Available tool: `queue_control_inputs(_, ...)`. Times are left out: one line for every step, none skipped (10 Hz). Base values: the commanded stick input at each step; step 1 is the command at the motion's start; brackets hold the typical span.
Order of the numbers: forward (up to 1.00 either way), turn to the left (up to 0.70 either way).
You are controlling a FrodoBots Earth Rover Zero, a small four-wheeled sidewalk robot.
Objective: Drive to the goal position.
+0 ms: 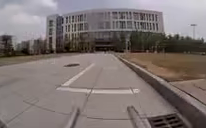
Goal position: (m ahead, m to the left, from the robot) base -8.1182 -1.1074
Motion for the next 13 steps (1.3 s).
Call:
queue_control_inputs(0.7,0.0)
queue_control_inputs(0.7,0.0)
queue_control_inputs(0.7,0.0)
queue_control_inputs(0.7,0.0)
queue_control_inputs(0.7,0.0)
queue_control_inputs(0.7,0.0)
queue_control_inputs(0.7,0.0)
queue_control_inputs(0.7,-0.2)
queue_control_inputs(0.7,-0.35)
queue_control_inputs(0.7,-0.21)
queue_control_inputs(0.7,-0.06)
queue_control_inputs(0.7,-0.01)
queue_control_inputs(0.7,0.0)
